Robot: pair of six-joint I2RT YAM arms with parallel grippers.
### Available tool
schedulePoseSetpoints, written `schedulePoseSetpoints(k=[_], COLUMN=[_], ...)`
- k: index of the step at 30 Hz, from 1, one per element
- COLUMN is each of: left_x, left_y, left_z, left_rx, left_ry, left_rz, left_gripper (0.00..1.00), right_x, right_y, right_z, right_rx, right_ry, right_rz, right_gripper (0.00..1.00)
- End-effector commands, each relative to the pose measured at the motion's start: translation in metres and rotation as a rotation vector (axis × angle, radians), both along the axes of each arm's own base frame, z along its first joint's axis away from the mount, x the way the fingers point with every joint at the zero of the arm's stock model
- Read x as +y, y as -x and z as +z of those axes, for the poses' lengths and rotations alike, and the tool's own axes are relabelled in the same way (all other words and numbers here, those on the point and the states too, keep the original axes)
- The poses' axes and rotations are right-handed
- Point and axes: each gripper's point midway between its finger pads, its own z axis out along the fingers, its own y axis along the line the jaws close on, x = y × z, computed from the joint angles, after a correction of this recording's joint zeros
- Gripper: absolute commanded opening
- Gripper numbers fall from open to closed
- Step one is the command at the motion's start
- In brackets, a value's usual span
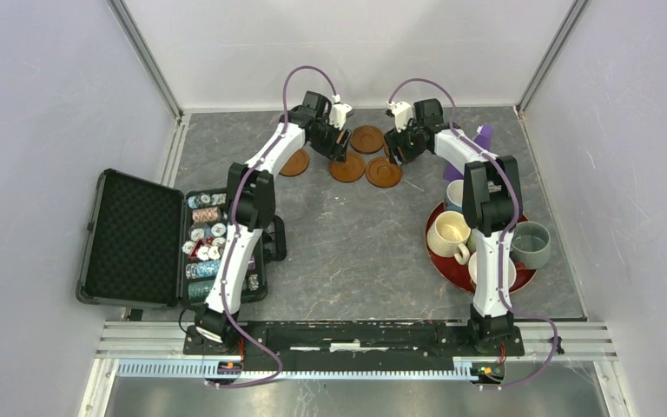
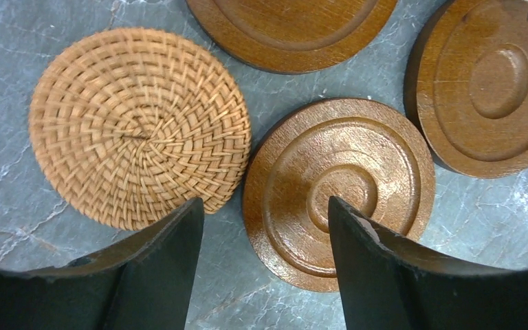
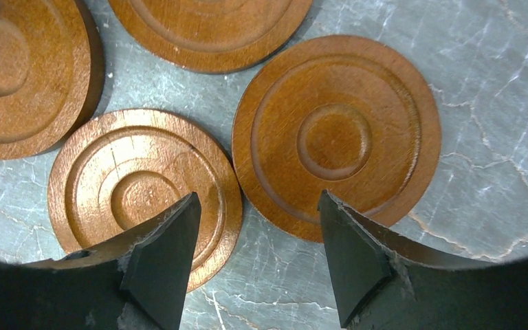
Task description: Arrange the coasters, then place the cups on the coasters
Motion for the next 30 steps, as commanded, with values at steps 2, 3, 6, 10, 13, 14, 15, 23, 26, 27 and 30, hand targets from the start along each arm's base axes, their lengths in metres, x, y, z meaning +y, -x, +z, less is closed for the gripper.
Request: schedulePoseSetpoints(k=[2, 3, 6, 10, 13, 14, 15, 23, 26, 27, 30], left_x=[-0.009, -0.008, -0.005, -0.002, 0.003, 0.005, 0.006, 0.009, 0.01, 0.01, 0.008], left_y=[0.054, 0.063, 0.087, 0.123, 0.147, 0.156, 0.164, 0.243, 0.261, 0.265, 0.277], left_z=[-0.005, -0.007, -0.008, -0.014, -0.018, -0.021, -0.02, -0.02, -0.011, -0.008, 0.008], left_rx=[0.227, 0.239, 0.222, 0.212, 0.219, 0.233, 0.235, 0.264, 0.294, 0.296, 0.3], left_ry=[0.059, 0.046, -0.017, -0.095, -0.133, -0.142, -0.144, -0.158, -0.117, -0.105, -0.058], left_rz=[-0.034, -0.049, -0.118, -0.2, -0.234, -0.244, -0.256, -0.385, -0.391, -0.398, -0.435], left_gripper=[0.7, 0.69, 0.68, 0.65, 0.63, 0.62, 0.62, 0.6, 0.6, 0.6, 0.62], right_x=[0.0, 0.0, -0.002, 0.0, 0.002, 0.003, 0.004, 0.01, 0.015, 0.016, 0.018], right_y=[0.01, 0.012, 0.019, 0.029, 0.039, 0.044, 0.051, 0.123, 0.146, 0.151, 0.151], right_z=[0.017, 0.017, 0.014, 0.005, -0.001, -0.003, -0.006, -0.028, -0.03, -0.03, -0.023], right_rx=[0.001, 0.005, 0.012, 0.044, 0.067, 0.075, 0.085, 0.176, 0.192, 0.192, 0.178], right_ry=[-0.024, -0.021, -0.013, -0.028, -0.036, -0.035, -0.034, -0.023, -0.025, -0.024, -0.032], right_rz=[0.032, 0.037, 0.046, 0.061, 0.077, 0.089, 0.1, 0.226, 0.272, 0.281, 0.298], right_gripper=[0.7, 0.7, 0.69, 0.67, 0.65, 0.65, 0.64, 0.61, 0.6, 0.6, 0.61])
